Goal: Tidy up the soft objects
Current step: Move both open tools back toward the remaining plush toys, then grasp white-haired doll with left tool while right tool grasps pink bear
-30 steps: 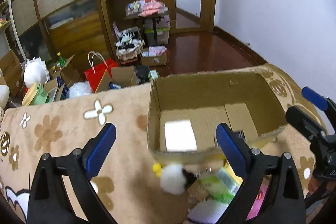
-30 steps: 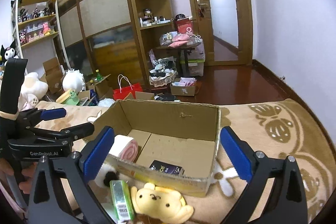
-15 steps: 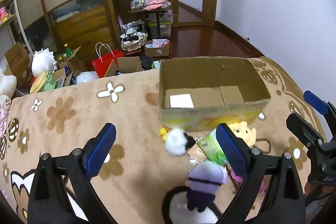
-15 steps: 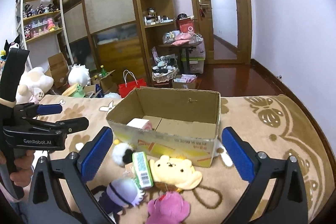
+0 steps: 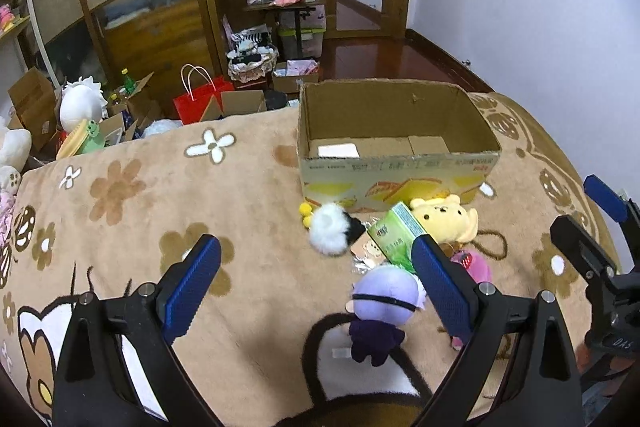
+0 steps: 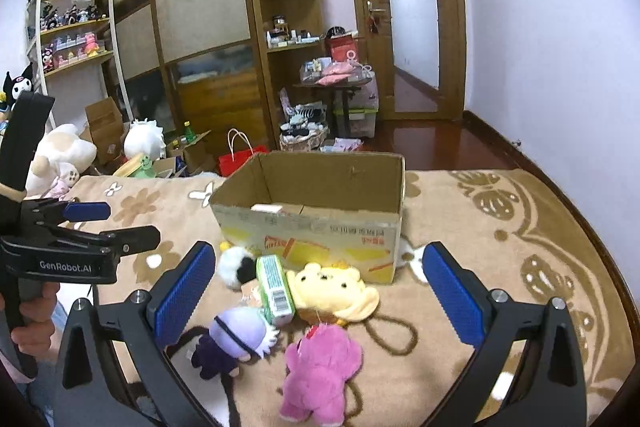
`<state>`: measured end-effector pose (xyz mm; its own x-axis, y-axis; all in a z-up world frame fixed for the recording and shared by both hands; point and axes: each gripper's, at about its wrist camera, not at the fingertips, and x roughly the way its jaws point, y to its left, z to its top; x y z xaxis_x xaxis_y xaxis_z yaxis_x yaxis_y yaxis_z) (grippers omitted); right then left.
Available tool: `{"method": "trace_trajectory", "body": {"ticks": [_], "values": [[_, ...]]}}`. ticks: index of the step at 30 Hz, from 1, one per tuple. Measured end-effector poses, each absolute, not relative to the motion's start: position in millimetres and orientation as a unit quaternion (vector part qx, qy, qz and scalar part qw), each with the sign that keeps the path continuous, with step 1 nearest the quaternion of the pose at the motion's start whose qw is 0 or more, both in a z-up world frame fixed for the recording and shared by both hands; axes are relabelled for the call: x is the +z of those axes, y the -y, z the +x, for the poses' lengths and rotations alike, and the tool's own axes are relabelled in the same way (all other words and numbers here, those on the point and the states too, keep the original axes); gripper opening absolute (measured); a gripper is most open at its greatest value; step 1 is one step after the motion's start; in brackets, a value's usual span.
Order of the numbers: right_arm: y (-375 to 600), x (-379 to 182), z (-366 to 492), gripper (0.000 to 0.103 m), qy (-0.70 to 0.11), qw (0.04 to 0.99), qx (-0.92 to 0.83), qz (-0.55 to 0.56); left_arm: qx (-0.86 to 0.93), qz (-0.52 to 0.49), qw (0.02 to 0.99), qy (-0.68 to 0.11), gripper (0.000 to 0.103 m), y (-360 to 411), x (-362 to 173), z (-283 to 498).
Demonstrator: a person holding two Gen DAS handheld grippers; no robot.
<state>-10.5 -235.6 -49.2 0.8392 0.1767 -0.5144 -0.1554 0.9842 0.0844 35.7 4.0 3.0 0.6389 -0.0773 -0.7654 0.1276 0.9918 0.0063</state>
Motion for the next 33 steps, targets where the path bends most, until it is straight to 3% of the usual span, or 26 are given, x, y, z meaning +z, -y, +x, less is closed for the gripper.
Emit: {"method": "trace_trajectory", "body": {"ticks": [33], "values": [[228.4, -145.0, 21.6, 0.103, -0.424, 0.902, 0.07, 0.034, -0.108, -0.015, 0.841, -0.531, 0.095, 17.6, -86.5, 80.3]]}}
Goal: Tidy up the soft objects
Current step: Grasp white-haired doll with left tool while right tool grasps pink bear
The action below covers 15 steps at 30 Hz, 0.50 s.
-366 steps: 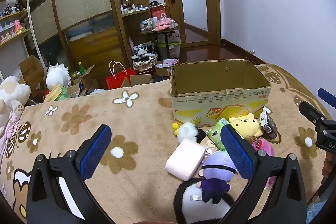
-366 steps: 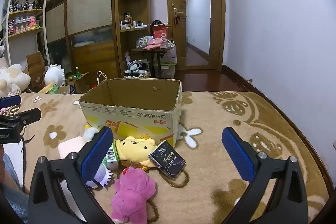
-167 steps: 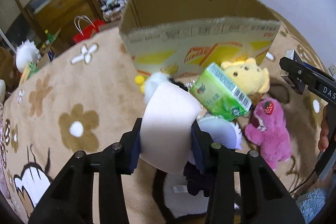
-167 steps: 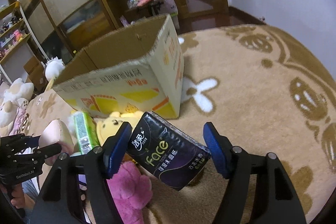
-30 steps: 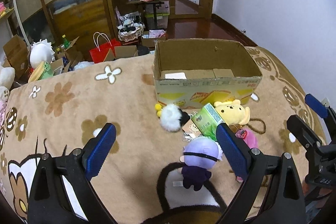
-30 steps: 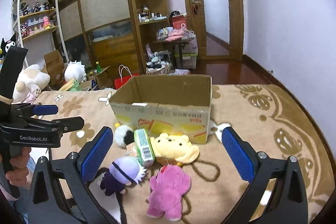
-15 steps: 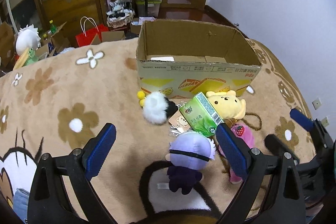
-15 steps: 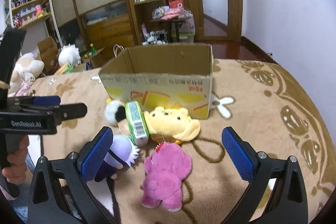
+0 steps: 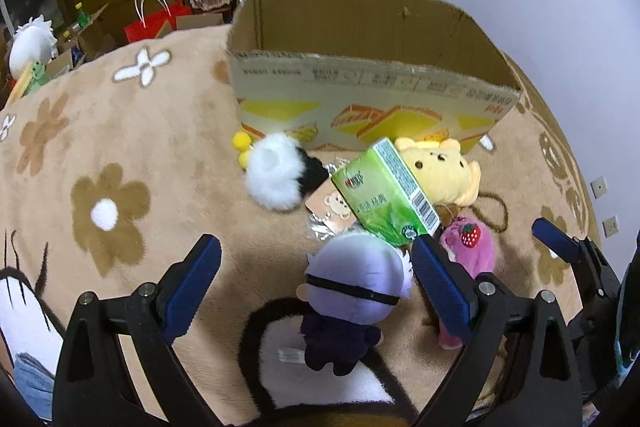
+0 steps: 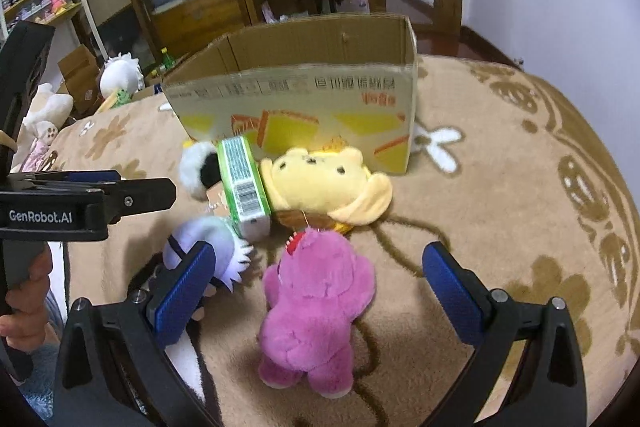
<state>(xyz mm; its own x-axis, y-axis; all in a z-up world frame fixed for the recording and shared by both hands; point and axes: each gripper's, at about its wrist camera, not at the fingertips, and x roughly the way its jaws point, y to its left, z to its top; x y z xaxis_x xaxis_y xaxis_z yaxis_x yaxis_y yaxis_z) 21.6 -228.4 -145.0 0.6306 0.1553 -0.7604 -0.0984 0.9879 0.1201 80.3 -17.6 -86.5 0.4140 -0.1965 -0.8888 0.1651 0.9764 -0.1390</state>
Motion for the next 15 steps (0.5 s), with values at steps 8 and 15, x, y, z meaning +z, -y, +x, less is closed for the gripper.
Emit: {"method": "trace_trajectory", "body": {"ticks": [8, 15], "values": [[223.2, -167.7, 31.1, 0.103, -0.471, 0.879, 0.071, 0.027, -0.108, -0.019, 0.822, -0.558, 0.095, 22.8, -104.7, 86.2], [219.8, -180.5, 35.9, 0.103, -0.496, 0.866, 0.07, 0.018, -0.11, -0.011, 0.804, -0.584, 0.095, 30.9, -121.4, 88.9]]}}
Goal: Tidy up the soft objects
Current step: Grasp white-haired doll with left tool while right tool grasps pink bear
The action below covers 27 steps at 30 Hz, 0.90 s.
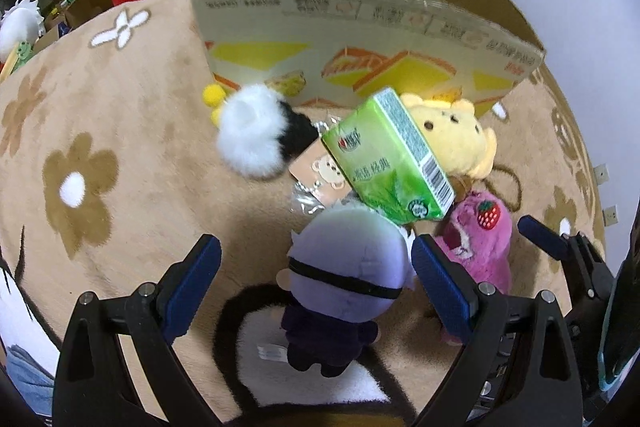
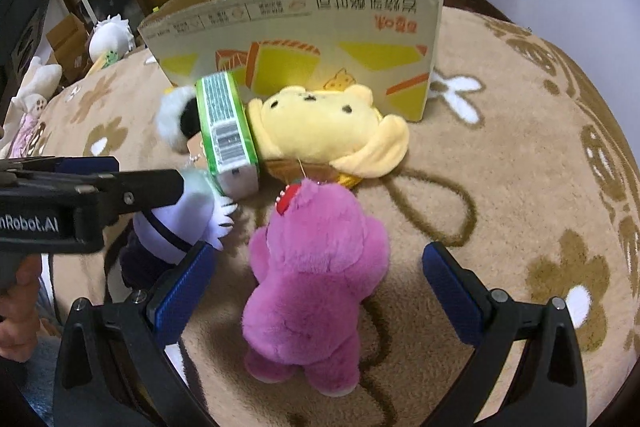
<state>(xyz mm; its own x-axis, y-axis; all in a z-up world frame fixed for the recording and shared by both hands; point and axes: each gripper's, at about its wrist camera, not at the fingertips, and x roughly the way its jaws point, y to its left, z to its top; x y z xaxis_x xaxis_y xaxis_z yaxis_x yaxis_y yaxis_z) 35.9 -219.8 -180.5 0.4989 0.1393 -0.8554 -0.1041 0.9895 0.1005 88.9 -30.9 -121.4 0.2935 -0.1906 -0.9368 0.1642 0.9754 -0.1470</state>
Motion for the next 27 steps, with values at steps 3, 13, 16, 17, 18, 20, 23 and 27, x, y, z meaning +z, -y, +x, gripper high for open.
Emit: {"method": "trace_trajectory", "body": {"ticks": [3, 13, 16, 17, 18, 20, 23, 27], "values": [[218.2, -185.9, 38.3, 0.103, -0.506, 0.859, 0.071, 0.016, -0.11, 0.004, 0.796, -0.595, 0.095, 36.6, -128.6, 89.1], [214.4, -198.6, 42.5, 0.094, -0.531, 0.845, 0.069, 0.008, -0.112, -0.005, 0.782, -0.613, 0.095, 39.8, -139.3, 89.4], [213.6, -199.8, 42.1, 0.093, -0.532, 0.844, 0.068, 0.004, -0.114, -0.003, 0.78, -0.615, 0.095, 40.9, -141.7, 89.7], [213.5, -199.7, 41.6, 0.092, -0.532, 0.844, 0.067, 0.004, -0.115, -0.002, 0.78, -0.615, 0.095, 42.4, -142.4, 89.9], [213.5, -199.7, 41.4, 0.091, -0.532, 0.844, 0.067, 0.004, -0.115, 0.0, 0.78, -0.615, 0.095, 43.5, -142.7, 90.1], [214.2, -199.9, 41.3, 0.091, -0.532, 0.844, 0.066, 0.006, -0.114, 0.0, 0.78, -0.615, 0.095, 42.9, -142.3, 89.4], [214.2, -200.5, 41.9, 0.091, -0.533, 0.843, 0.066, 0.006, -0.115, -0.003, 0.781, -0.614, 0.095, 43.1, -141.2, 89.4], [214.5, -201.3, 42.7, 0.091, -0.534, 0.843, 0.066, 0.004, -0.122, -0.007, 0.779, -0.615, 0.095, 41.1, -140.8, 88.2]]}}
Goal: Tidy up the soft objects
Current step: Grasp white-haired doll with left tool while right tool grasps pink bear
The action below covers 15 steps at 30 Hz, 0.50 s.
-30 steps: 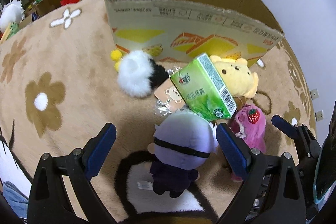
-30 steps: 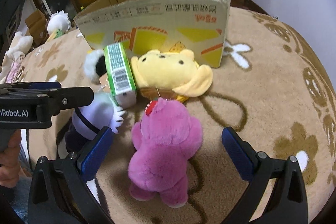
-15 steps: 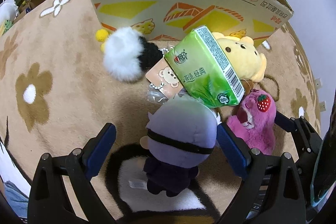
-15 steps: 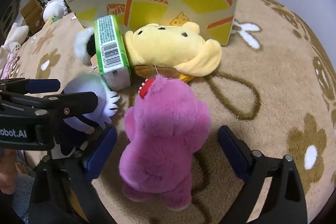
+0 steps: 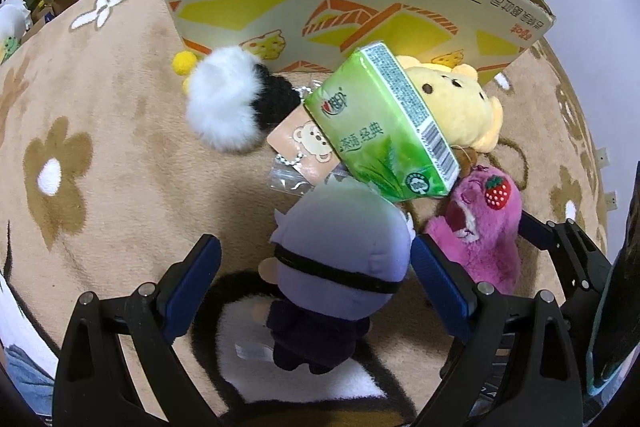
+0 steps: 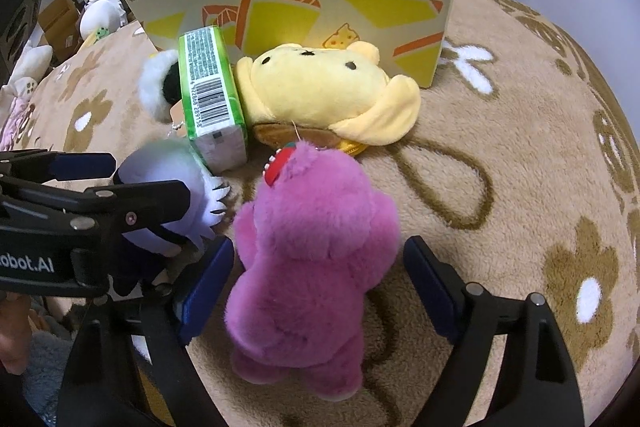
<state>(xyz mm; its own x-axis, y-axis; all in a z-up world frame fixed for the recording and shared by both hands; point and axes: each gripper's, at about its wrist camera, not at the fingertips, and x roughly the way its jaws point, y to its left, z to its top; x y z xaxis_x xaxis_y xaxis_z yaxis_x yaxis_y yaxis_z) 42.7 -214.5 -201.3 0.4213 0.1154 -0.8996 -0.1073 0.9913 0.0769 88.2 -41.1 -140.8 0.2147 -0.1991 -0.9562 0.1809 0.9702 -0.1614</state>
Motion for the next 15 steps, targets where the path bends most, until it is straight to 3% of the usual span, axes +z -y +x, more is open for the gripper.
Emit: {"method": "trace_trajectory", "body": {"ticks": [8, 10, 12, 15], "values": [[215.2, -201.6, 42.5, 0.084, -0.535, 0.843, 0.062, -0.001, -0.125, 0.016, 0.773, -0.621, 0.094, 54.4, -147.0, 84.9], [214.8, -201.1, 41.6, 0.081, -0.534, 0.843, 0.063, -0.003, -0.129, 0.013, 0.763, -0.633, 0.081, 55.4, -152.9, 85.7], [212.9, -200.0, 40.1, 0.073, -0.533, 0.843, 0.068, -0.006, -0.137, 0.007, 0.756, -0.64, 0.076, 58.7, -156.3, 84.4], [209.1, -199.0, 37.7, 0.07, -0.532, 0.844, 0.069, -0.018, -0.144, 0.019, 0.759, -0.634, 0.067, 65.1, -154.5, 80.5]]}}
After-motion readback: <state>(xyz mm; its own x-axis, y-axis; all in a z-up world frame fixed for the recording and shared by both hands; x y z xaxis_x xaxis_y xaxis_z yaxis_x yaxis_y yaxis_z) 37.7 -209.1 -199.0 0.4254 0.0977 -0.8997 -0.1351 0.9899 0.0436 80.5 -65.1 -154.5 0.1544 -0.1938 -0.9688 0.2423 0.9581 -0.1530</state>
